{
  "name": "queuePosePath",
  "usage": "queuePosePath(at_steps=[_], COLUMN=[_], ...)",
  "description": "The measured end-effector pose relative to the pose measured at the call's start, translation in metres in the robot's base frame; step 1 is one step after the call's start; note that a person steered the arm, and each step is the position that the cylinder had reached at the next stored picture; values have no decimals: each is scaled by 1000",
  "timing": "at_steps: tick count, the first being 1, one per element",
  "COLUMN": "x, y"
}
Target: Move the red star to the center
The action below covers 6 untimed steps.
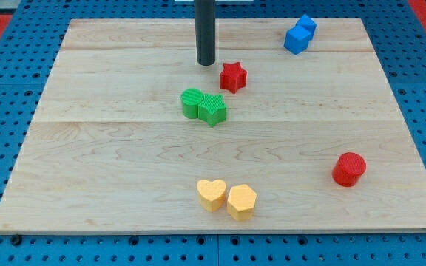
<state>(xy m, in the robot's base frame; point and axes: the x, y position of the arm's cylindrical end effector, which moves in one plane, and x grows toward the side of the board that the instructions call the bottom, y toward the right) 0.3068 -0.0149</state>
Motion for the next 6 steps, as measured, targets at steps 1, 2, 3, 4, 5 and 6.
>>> queuePosePath(at_steps=[1,2,3,4,5,6], x=[1,7,50,83,83,83], y=[1,23,27,48,79,105])
